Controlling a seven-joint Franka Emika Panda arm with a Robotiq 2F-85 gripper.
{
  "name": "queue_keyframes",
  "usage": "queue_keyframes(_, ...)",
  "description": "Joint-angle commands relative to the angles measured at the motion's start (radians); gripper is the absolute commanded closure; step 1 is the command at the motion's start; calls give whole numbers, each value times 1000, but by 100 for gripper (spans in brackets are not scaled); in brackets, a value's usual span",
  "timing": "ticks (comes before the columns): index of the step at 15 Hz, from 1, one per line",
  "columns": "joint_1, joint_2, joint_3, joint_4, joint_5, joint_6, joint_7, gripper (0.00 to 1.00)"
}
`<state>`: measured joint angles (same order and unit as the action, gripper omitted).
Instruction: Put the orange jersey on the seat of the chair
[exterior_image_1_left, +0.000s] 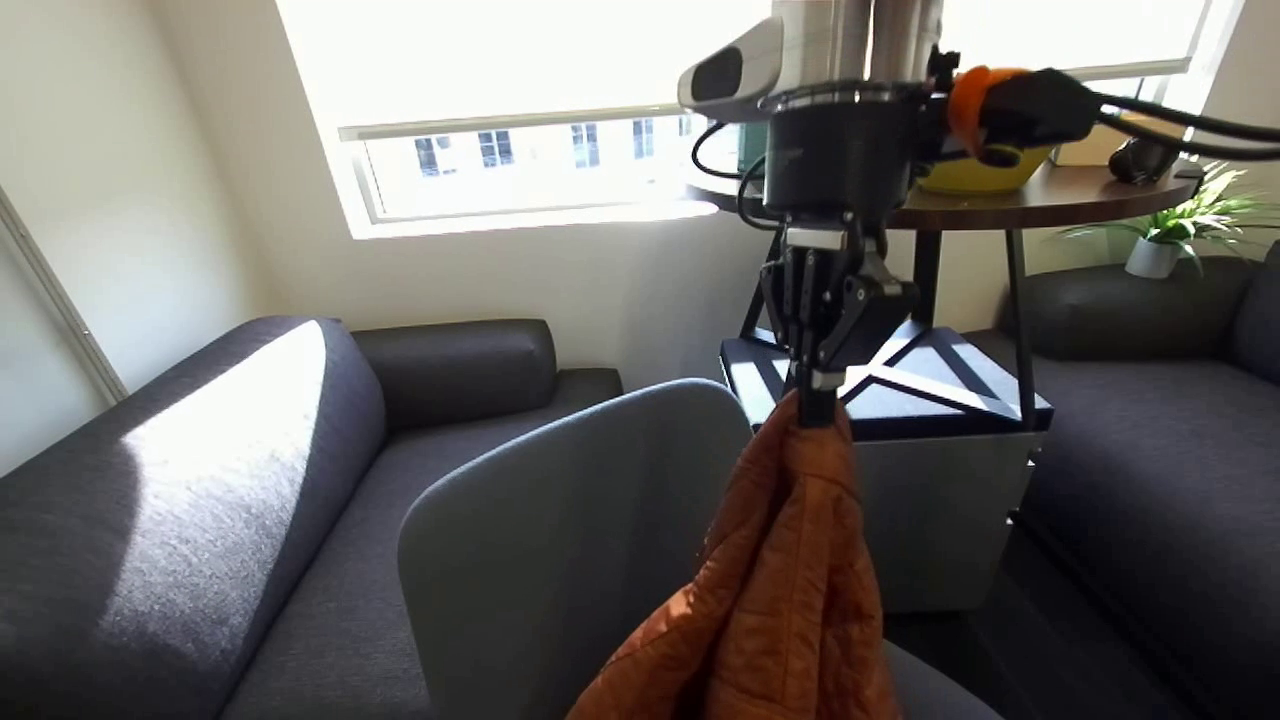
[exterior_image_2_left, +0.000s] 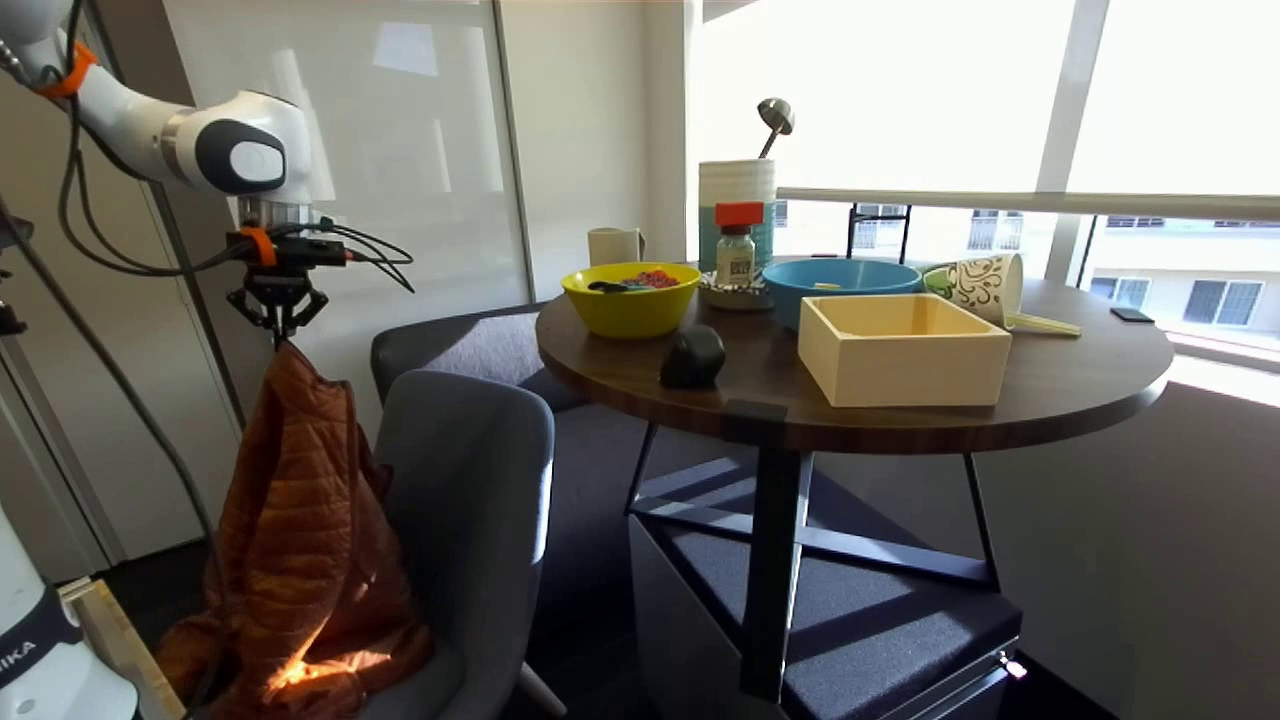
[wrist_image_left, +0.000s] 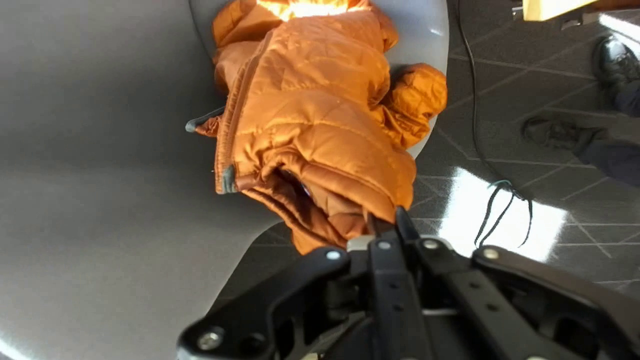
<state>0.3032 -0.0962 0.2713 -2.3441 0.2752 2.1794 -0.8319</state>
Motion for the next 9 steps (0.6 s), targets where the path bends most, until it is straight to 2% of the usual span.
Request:
queue_keyframes(1, -6, 34, -12, 14, -7, -8, 30, 65)
queue_keyframes(4, -11, -7, -36, 60, 111, -130, -32, 45)
queue_keyframes(6, -25, -55, -59, 92, 140, -197, -33, 31)
queue_keyframes(7, -38, -92, -81, 105, 151, -234, -36, 24)
queue_keyframes(9, -47, -153, -141, 134, 269, -322, -134, 10)
